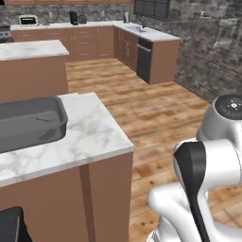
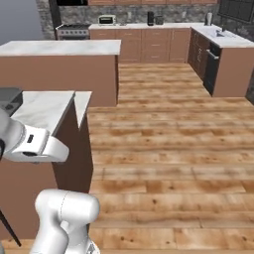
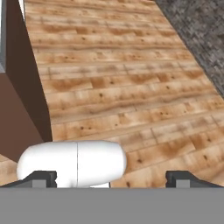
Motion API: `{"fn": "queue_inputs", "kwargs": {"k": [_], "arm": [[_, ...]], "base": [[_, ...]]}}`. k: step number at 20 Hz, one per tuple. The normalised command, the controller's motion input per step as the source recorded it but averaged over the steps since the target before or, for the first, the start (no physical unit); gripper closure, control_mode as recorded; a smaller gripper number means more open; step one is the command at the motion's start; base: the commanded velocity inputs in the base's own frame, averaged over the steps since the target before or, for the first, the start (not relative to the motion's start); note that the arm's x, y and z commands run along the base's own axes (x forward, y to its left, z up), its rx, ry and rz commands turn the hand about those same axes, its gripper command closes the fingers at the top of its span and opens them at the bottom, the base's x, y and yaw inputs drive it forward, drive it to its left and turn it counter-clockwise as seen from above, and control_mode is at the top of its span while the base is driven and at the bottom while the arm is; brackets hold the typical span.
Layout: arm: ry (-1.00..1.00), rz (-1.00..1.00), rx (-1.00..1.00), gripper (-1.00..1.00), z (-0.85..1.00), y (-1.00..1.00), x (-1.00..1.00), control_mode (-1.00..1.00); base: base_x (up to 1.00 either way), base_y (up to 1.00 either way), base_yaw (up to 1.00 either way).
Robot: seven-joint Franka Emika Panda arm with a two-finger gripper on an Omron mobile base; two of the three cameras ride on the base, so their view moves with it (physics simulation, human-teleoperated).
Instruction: Place the cold items (broccoli and squash) from the fridge in one tupperware on the dining counter. Place the warm items (hot dog and kebab skewer) in the stove area in another tupperware.
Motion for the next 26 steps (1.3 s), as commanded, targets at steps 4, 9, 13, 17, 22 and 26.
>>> {"fn": "queue_inputs", "kwargs": {"k": [4,9,13,17,22,26], "arm": [[0.00,0.00,0.00,-1.00,0.00,0.00,0.00,1.00],[0.00,0.00,0.00,-1.00,0.00,0.00,0.00,1.00],[0.00,0.00,0.00,-1.00,0.00,0.00,0.00,1.00],[0.00,0.00,0.00,-1.00,0.00,0.00,0.00,1.00],[0.00,0.00,0.00,-1.00,0.00,0.00,0.00,1.00],[0.00,0.00,0.00,-1.00,0.00,0.00,0.00,1.00]], "base": [[0.93,-1.00,0.00],[0.38,-1.00,0.00],[0.00,-1.00,0.00],[0.42,-1.00,0.00],[0.96,-0.99,0.02],[1.00,-0.87,0.10]]}}
